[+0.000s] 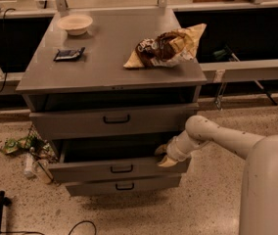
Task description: Open middle drawer
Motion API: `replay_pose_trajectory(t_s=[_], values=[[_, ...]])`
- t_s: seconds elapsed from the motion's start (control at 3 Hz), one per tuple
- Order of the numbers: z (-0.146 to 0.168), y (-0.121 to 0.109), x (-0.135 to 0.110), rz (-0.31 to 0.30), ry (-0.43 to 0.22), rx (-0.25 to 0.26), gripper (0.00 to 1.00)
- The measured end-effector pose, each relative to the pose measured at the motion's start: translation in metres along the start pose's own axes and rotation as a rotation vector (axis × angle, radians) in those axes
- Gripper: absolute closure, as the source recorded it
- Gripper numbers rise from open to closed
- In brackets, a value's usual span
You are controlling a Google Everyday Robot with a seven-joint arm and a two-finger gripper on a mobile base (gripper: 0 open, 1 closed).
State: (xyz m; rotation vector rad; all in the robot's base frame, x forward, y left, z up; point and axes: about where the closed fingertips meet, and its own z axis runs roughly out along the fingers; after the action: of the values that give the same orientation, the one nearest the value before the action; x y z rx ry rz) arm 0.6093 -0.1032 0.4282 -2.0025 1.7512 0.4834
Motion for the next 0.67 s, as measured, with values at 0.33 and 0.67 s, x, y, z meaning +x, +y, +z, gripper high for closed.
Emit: replay_pose_trajectory(t_s=[0.33,0.67], values=[[-0.005,0.027,-0.006,0.045,-0.014,-0.06,0.59],[-0.008,0.038,-0.008,0.062,-0.019,-0.083,0.56]])
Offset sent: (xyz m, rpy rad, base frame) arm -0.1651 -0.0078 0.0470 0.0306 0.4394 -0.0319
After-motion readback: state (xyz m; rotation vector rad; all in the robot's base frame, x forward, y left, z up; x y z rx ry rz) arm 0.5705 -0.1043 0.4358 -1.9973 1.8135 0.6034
